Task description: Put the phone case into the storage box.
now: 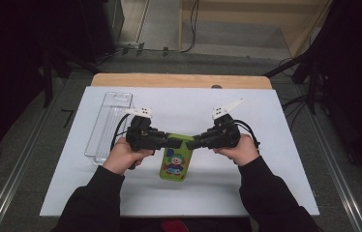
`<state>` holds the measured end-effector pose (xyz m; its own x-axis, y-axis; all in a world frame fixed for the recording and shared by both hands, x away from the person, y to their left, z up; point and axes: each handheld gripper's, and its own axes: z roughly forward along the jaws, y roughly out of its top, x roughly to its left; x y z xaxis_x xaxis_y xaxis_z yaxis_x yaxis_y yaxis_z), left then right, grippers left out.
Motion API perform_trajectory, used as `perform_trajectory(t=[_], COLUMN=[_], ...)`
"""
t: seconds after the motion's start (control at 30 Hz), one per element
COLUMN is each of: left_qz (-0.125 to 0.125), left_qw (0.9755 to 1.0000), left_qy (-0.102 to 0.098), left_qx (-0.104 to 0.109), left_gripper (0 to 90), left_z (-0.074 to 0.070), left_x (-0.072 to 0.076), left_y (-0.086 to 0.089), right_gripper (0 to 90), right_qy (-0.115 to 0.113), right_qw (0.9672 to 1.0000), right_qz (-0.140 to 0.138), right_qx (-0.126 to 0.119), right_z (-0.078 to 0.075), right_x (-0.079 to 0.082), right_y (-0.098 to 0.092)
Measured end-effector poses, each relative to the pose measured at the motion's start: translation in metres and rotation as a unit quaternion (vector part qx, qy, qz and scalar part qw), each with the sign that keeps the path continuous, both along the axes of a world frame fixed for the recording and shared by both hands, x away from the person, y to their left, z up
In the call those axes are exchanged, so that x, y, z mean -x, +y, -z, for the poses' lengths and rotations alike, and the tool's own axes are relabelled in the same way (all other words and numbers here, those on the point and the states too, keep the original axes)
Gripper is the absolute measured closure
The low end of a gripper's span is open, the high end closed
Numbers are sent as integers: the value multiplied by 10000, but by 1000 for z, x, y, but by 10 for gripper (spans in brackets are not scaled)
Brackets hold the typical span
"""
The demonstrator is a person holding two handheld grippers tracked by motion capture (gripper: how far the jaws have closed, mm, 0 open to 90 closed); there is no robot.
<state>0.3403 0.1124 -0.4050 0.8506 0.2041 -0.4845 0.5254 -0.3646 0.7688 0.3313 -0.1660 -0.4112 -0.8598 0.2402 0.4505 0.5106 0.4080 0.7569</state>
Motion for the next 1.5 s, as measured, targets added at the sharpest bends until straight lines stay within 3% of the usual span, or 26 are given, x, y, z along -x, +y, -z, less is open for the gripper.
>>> perform_trajectory(t=[0.1, 0.2, 0.47, 0.8, 1.1, 1.5], left_qz=[-52, -150, -367, -714, -946, -1221], left_qw=[9999, 9999, 9991, 9966, 9941, 9898], left_qy=[116, -46, -79, -119, -98, -247], left_qx=[41, -46, -213, -402, -518, -684], left_gripper=[471, 390, 308, 307, 307, 307], left_z=[0, -1, -1, -2, -3, -4], left_x=[-1, 0, 0, -3, -5, -5], left_y=[0, 0, 0, 5, 10, 12], right_gripper=[749, 749, 748, 747, 746, 746], right_qy=[4, 74, 162, 290, 223, 171], right_qw=[10000, 10000, 9996, 9979, 9961, 9891], right_qz=[6, 25, 193, 478, 734, 1294], right_qx=[-11, -4, 148, 328, 441, 688], right_z=[0, 0, -3, -4, -7, -9], right_x=[-1, -1, 0, 1, 1, 2], right_y=[-1, -3, -5, -7, -11, -16])
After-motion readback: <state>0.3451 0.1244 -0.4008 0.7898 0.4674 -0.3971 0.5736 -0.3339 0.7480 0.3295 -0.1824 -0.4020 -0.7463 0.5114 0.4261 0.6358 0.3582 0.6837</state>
